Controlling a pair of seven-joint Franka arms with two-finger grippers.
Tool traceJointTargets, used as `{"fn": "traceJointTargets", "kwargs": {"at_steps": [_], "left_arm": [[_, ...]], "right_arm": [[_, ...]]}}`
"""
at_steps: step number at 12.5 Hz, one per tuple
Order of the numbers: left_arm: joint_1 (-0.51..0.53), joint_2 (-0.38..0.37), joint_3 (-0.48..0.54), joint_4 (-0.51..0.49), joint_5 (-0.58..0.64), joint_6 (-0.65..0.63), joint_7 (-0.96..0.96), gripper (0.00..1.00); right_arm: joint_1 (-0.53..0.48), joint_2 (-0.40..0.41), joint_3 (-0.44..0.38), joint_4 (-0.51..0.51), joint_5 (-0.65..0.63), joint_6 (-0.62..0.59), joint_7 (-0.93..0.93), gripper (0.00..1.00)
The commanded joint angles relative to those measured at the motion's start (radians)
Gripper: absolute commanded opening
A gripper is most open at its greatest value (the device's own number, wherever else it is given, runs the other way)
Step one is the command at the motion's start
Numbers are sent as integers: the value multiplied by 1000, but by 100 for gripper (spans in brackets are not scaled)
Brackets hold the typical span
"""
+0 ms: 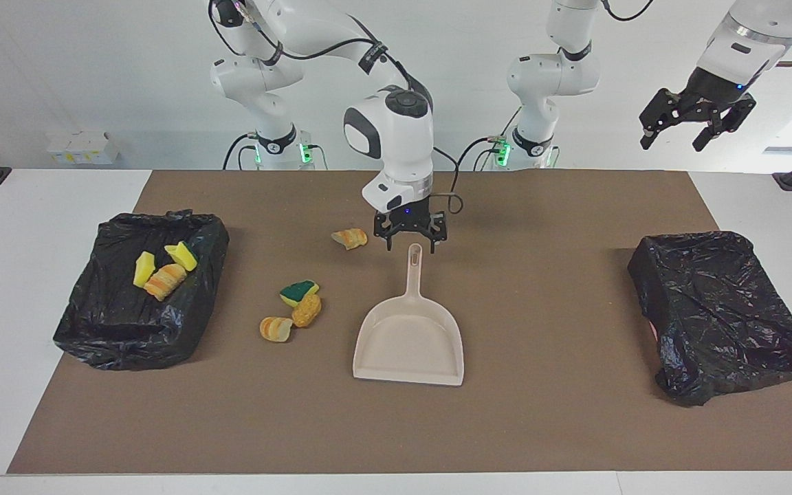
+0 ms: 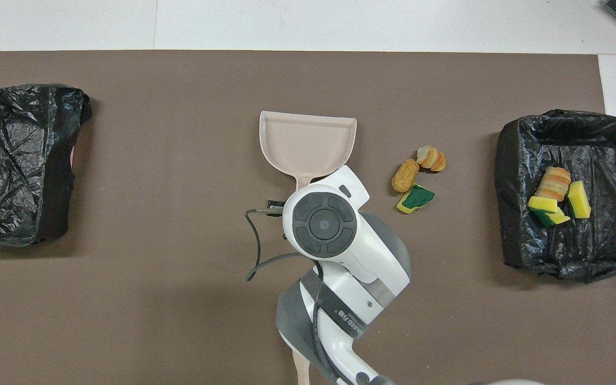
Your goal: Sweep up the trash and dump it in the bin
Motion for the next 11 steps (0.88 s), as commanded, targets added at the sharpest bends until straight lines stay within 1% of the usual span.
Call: {"fn": "traceJointTargets", "kwargs": {"at_steps": [1, 5, 8, 10, 11], "left_arm": [[-16, -5, 10, 10, -2, -20, -6, 100], [-18, -5, 9, 10, -3, -12, -7, 100], [-19, -5, 6, 7, -3, -8, -6, 100], [-18, -5, -5, 2, -3, 9, -3, 100], [-18, -3, -5, 2, -3, 34, -4, 100]], "right_arm": [[17, -80, 57, -60, 51, -96, 31, 100], [106, -206, 59, -224, 212, -104, 40, 100], [176, -307, 59, -352, 232, -104, 126, 100], [202, -373, 57, -441, 296, -95, 129, 100], [214, -407, 59, -490, 304, -85, 129, 100]]}}
